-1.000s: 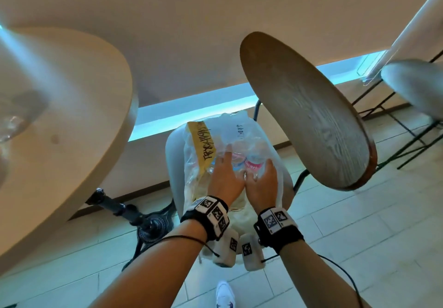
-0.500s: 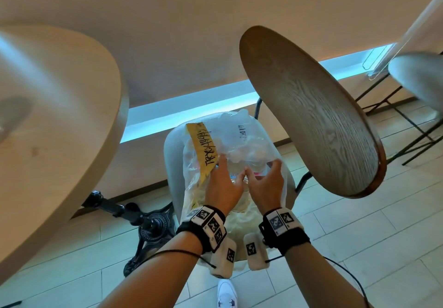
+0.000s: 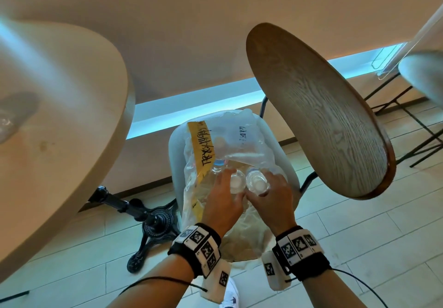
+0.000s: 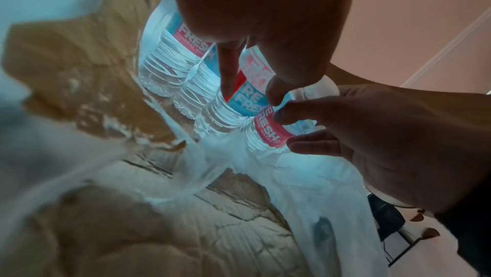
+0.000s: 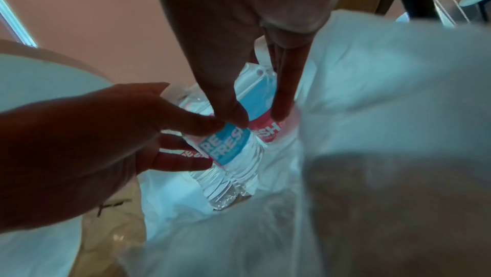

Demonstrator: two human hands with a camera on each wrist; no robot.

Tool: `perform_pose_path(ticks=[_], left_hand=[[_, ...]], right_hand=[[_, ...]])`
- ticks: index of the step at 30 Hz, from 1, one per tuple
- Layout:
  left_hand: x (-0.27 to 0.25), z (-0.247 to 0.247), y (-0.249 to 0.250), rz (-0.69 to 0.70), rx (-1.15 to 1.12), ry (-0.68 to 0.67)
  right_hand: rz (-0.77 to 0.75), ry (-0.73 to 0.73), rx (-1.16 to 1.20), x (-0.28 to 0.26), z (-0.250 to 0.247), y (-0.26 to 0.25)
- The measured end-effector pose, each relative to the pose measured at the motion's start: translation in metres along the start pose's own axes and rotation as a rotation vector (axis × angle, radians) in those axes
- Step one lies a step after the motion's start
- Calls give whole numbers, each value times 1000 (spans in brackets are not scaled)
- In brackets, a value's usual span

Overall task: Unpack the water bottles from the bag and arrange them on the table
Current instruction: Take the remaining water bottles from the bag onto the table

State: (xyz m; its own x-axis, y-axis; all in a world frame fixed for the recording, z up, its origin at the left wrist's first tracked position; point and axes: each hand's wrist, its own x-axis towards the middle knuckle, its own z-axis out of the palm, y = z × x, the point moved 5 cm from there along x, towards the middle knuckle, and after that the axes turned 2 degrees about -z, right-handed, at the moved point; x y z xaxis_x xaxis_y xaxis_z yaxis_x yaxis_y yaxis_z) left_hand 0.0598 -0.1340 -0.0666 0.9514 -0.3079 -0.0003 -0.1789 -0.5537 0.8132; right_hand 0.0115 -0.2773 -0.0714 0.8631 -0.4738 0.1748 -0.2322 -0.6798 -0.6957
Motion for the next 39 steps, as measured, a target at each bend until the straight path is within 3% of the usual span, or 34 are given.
perform_pose_path(ticks=[4,9,15,21,26,31,39], left_hand=[[-12,-23,12,77,-21,61],[-35,-75,46,143,-68,103],[-72,-169,103,203,-84,230],[-115,-269,169,265,-69,437],[-132,-331,191,256,19,610],[-128,-364,189,152,127,757],[-109,-369,173,33,281,807]], right_hand=[[-21,-17,32,-12,-13,-12],[-132,34,52,-17,-68,-57],[-413,44,86,-1,-149,-160],[-576,14,361,18,-196,-272],[-748,12,393,47,-191,-344],[-799,-124,386,70,-148,-403],[-791,-244,288,83,-75,-446]])
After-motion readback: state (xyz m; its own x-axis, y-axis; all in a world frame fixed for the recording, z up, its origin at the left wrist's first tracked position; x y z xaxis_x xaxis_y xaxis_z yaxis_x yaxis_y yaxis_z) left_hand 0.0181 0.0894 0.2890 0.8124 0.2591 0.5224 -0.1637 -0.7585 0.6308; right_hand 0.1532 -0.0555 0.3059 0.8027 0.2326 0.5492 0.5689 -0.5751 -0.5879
